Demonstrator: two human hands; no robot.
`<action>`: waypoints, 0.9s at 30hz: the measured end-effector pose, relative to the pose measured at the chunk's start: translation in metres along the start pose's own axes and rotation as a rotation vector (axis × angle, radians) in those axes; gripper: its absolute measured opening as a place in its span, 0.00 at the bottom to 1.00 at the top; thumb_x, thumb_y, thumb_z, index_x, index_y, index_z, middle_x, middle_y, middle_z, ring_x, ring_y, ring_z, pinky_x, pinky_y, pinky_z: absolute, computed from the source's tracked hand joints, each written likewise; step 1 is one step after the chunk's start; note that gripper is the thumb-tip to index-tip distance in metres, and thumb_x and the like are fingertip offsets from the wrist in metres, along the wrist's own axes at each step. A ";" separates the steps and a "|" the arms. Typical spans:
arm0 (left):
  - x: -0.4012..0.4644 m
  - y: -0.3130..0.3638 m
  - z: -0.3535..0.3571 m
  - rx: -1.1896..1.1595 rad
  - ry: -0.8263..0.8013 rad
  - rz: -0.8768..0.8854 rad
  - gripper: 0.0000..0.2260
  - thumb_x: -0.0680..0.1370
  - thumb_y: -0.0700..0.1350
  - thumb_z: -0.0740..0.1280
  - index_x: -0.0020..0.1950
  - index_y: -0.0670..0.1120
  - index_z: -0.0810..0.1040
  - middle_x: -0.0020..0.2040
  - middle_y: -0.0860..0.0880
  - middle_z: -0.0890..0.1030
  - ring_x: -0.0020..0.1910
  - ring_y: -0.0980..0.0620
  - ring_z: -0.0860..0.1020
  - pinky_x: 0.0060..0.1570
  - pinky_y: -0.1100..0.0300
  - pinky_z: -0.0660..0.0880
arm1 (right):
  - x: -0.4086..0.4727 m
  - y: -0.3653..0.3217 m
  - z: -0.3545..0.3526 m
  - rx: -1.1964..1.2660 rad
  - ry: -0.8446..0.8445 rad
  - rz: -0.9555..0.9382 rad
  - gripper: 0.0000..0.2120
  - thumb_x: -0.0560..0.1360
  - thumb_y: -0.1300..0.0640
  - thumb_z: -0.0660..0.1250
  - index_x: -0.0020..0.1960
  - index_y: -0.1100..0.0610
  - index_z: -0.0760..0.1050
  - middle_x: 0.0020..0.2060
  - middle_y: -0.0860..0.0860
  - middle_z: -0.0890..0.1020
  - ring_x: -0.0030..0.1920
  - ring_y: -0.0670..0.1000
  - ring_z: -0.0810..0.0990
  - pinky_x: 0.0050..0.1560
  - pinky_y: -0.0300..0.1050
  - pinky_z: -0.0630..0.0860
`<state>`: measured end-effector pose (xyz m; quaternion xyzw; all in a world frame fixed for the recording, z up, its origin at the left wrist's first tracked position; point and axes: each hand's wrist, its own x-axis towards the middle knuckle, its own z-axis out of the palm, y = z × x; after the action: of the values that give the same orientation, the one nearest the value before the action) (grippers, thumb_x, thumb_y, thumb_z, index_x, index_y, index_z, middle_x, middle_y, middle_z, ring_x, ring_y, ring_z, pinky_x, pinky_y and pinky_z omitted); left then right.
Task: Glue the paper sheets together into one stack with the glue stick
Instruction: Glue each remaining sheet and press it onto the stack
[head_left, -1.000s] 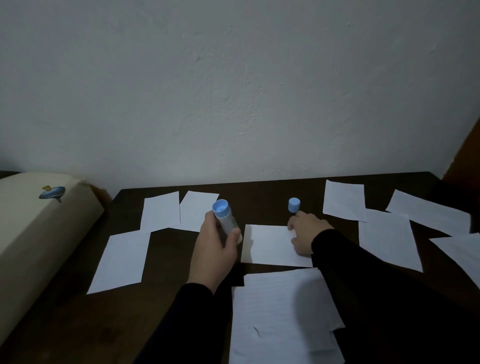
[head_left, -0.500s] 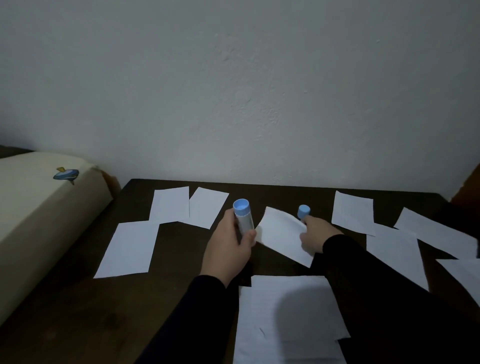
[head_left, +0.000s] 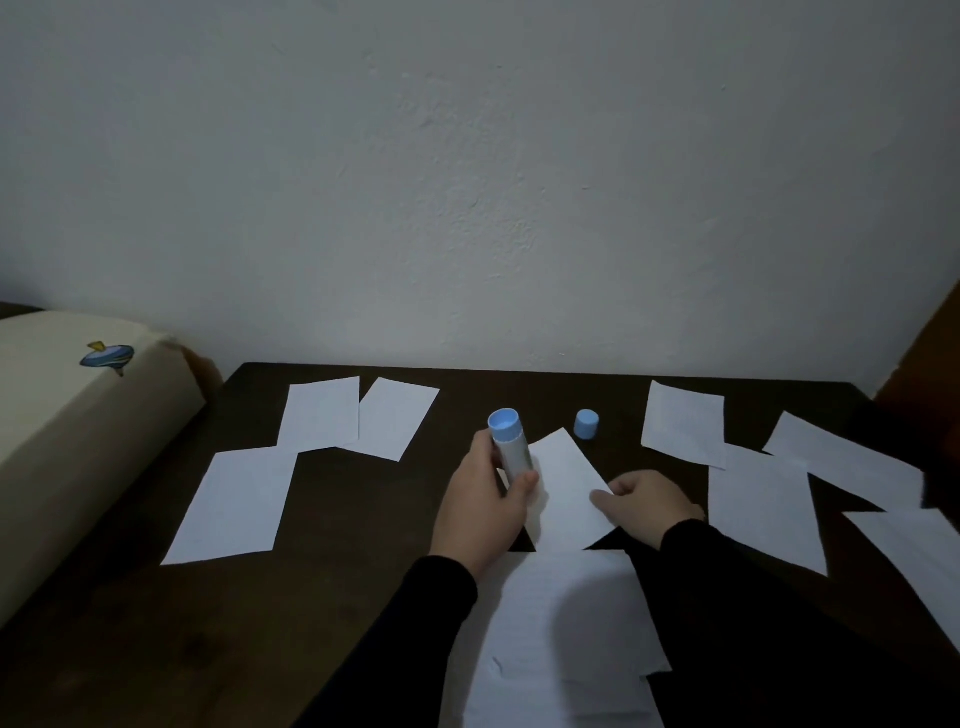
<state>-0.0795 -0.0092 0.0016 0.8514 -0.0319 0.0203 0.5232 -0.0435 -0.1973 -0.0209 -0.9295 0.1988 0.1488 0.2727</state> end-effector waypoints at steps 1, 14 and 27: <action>-0.001 0.000 0.005 -0.015 -0.014 -0.011 0.15 0.78 0.49 0.67 0.62 0.55 0.67 0.53 0.59 0.75 0.52 0.57 0.75 0.49 0.63 0.72 | -0.001 0.002 0.000 -0.031 0.014 0.006 0.12 0.77 0.44 0.64 0.39 0.50 0.73 0.36 0.47 0.75 0.47 0.49 0.75 0.66 0.56 0.66; -0.002 0.002 0.028 -0.111 -0.060 -0.062 0.14 0.77 0.46 0.68 0.59 0.56 0.67 0.54 0.59 0.74 0.49 0.62 0.74 0.37 0.71 0.73 | -0.006 0.013 0.003 0.101 0.070 -0.107 0.11 0.79 0.40 0.58 0.50 0.46 0.72 0.48 0.45 0.79 0.50 0.46 0.73 0.63 0.51 0.62; -0.011 0.004 0.034 0.091 -0.141 0.039 0.16 0.77 0.50 0.68 0.62 0.58 0.66 0.53 0.59 0.75 0.43 0.61 0.76 0.36 0.71 0.70 | -0.010 0.028 0.006 -0.182 0.085 -0.499 0.14 0.80 0.49 0.60 0.65 0.45 0.71 0.60 0.44 0.72 0.61 0.47 0.69 0.65 0.47 0.66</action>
<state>-0.0908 -0.0410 -0.0112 0.8729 -0.0844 -0.0282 0.4797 -0.0659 -0.2126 -0.0339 -0.9759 -0.0393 0.0551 0.2076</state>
